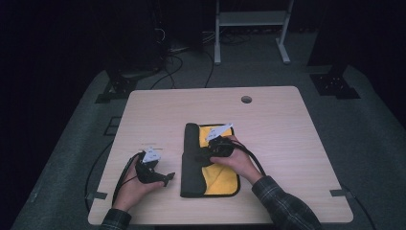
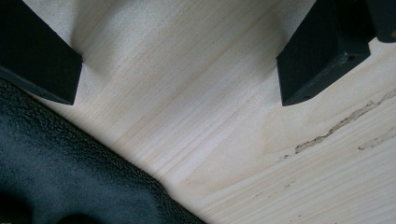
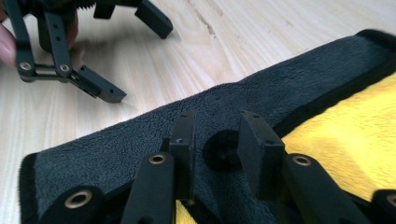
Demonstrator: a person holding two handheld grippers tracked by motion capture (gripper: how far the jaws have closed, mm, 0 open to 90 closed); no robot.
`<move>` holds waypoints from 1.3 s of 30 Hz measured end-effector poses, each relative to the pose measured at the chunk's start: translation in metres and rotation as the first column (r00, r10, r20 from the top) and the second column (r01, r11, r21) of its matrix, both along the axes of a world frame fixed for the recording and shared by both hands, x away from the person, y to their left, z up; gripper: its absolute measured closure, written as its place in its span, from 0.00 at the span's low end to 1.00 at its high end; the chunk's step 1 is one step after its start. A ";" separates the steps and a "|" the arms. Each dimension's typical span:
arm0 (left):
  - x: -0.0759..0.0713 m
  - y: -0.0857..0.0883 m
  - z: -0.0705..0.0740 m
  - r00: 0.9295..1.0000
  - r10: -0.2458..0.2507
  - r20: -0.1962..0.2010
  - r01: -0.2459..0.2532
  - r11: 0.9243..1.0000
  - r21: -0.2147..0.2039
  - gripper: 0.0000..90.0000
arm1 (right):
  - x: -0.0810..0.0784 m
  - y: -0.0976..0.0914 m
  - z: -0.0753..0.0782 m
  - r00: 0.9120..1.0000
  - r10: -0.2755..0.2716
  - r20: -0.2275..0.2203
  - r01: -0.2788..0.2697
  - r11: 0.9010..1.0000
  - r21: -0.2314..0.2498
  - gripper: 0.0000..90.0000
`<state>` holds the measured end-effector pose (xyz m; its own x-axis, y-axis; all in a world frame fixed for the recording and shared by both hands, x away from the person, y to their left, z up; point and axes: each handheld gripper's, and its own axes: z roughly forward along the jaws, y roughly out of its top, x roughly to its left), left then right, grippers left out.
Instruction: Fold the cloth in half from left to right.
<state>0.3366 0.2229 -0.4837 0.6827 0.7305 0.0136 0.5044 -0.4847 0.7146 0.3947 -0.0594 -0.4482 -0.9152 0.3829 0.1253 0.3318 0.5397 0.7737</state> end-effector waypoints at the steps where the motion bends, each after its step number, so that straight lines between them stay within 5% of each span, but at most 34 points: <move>1: 0.000 0.000 0.000 1.000 0.000 0.000 0.000 1.000 0.000 0.00 | 0.000 0.004 -0.004 1.000 0.002 -0.002 -0.002 1.000 -0.016 0.74; 11: 0.000 0.000 0.000 1.000 -0.001 0.000 0.001 1.000 0.003 0.00 | -0.002 0.014 -0.022 1.000 0.011 -0.008 -0.011 0.997 -0.077 0.75; 16: 0.000 0.000 0.000 1.000 -0.001 -0.001 0.001 1.000 0.003 0.00 | -0.004 0.016 -0.025 0.999 0.007 0.046 -0.002 0.994 -0.108 0.88; 29: 0.000 0.000 0.000 1.000 -0.001 0.000 0.001 1.000 0.003 0.00 | 0.005 0.004 -0.004 0.998 -0.050 0.041 0.050 0.999 -0.006 0.96; 39: 0.000 0.000 0.000 1.000 -0.002 0.000 0.002 1.000 0.003 0.00 | 0.028 -0.019 0.021 0.986 -0.152 0.072 0.148 0.988 0.051 0.96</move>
<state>0.3365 0.2231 -0.4836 0.6839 0.7294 0.0156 0.5039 -0.4877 0.7129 0.4223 -0.0788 -0.4274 -0.8554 0.5120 0.0784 0.3460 0.4521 0.8221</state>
